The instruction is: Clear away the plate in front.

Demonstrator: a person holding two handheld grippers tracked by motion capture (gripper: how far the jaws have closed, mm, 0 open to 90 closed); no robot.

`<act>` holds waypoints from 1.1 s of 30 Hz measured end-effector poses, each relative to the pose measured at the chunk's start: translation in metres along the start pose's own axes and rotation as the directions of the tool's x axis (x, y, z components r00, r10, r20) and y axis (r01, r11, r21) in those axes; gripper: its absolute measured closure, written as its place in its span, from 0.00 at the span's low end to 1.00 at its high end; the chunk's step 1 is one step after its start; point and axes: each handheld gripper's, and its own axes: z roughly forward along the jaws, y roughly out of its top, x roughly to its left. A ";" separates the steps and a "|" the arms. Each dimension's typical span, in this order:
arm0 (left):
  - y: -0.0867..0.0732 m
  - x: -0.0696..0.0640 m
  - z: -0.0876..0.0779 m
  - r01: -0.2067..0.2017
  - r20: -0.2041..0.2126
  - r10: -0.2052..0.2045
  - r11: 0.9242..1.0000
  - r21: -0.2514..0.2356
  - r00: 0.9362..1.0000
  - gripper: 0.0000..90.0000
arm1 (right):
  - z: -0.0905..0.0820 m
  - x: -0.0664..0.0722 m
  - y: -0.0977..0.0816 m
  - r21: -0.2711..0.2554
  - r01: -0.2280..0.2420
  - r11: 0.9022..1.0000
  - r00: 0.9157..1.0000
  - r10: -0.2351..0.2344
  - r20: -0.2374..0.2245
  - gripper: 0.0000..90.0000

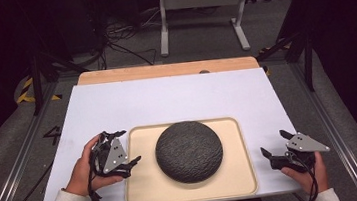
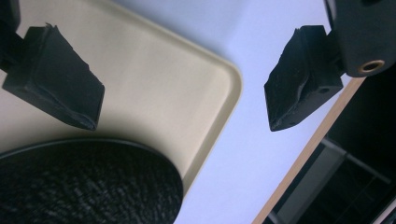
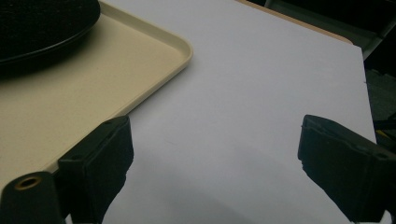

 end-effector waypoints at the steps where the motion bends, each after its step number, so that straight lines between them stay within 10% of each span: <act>1: -0.003 0.002 -0.001 0.009 -0.004 -0.009 1.000 0.004 1.000 0.14 | 0.000 0.000 0.000 0.001 0.001 1.000 1.000 -0.001 0.001 0.12; 11: -0.034 0.019 -0.007 0.101 -0.042 -0.100 0.994 0.042 0.994 0.14 | 0.000 0.000 0.000 0.002 0.002 1.000 1.000 -0.002 0.002 0.12; 19: -0.070 0.033 -0.010 0.236 -0.051 -0.233 0.970 0.066 0.971 0.14 | 0.001 -0.001 0.000 0.002 0.001 1.000 1.000 -0.001 0.000 0.12; 27: -0.097 0.039 -0.020 0.414 -0.004 -0.414 0.910 -0.004 0.910 0.14 | 0.001 0.000 0.000 0.001 0.000 1.000 1.000 0.000 -0.005 0.12; 33: -0.107 0.034 -0.026 0.463 -0.003 -0.463 0.886 -0.032 0.886 0.14 | 0.000 0.000 0.001 -0.007 -0.003 1.000 1.000 0.003 -0.014 0.12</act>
